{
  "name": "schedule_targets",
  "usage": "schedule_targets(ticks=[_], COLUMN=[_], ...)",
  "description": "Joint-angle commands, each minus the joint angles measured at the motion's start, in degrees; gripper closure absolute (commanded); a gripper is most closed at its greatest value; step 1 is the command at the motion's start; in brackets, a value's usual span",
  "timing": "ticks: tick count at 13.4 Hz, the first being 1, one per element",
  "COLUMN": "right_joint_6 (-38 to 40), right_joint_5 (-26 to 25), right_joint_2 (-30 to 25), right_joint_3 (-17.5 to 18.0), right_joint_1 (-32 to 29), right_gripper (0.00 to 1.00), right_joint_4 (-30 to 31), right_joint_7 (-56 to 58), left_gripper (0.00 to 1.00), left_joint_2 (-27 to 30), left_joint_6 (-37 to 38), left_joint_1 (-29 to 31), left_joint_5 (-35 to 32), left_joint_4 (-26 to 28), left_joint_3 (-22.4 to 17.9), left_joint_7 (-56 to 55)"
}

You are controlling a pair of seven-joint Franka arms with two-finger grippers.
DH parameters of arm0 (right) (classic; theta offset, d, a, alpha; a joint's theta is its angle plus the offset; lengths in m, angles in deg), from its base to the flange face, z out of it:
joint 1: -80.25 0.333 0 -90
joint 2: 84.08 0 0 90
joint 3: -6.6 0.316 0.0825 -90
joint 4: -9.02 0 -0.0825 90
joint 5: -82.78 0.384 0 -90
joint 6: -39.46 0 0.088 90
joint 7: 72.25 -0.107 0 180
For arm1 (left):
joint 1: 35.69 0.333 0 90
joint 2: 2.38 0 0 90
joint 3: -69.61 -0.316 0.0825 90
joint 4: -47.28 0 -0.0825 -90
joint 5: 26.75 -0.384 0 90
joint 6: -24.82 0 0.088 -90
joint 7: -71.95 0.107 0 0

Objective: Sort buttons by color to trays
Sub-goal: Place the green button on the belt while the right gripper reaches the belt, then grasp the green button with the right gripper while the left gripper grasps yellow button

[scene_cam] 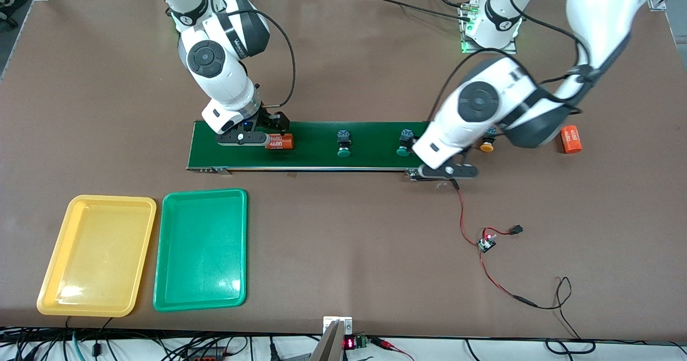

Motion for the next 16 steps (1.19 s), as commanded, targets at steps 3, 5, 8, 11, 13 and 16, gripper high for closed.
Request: schedule_targets(ticks=[3, 5, 8, 11, 13, 16], right_joint_6=[0.58, 0.58, 0.05, 0.4, 0.4, 0.32], right_joint_5=[0.64, 0.64, 0.64, 0.73, 0.64, 0.29], right_joint_2=[0.86, 1.21, 3.05, 6.57, 6.84, 8.5], right_joint_3=[-0.15, -0.15, -0.15, -0.41, -0.41, -0.41], right_joint_1=[2.12, 2.48, 2.83, 4.05, 4.32, 6.6], right_gripper=[0.0, 0.0, 0.0, 0.0, 0.0, 0.0], right_joint_4=[-1.03, -1.03, -2.51, -6.73, -7.44, -8.06], right_joint_7=[-1.56, -2.17, -2.35, -5.6, -5.87, -6.13], left_gripper=[0.0, 0.0, 0.0, 0.0, 0.0, 0.0], left_joint_2=[3.27, 5.93, 11.27, 17.59, 25.58, 32.02], left_joint_6=[8.48, 8.3, 8.3, 6.04, -5.95, -20.06], left_joint_1=[3.59, 3.42, 1.93, -5.16, -9.05, -12.55], left_joint_5=[6.44, 17.67, 25.73, 34.93, 35.84, 35.93], left_joint_4=[-6.89, -6.89, -3.13, 4.06, 17.47, 33.07], left_joint_3=[-5.17, -14.31, -26.0, -39.53, -44.57, -47.13], left_joint_7=[19.15, 28.03, 37.8, 43.52, 48.44, 50.75])
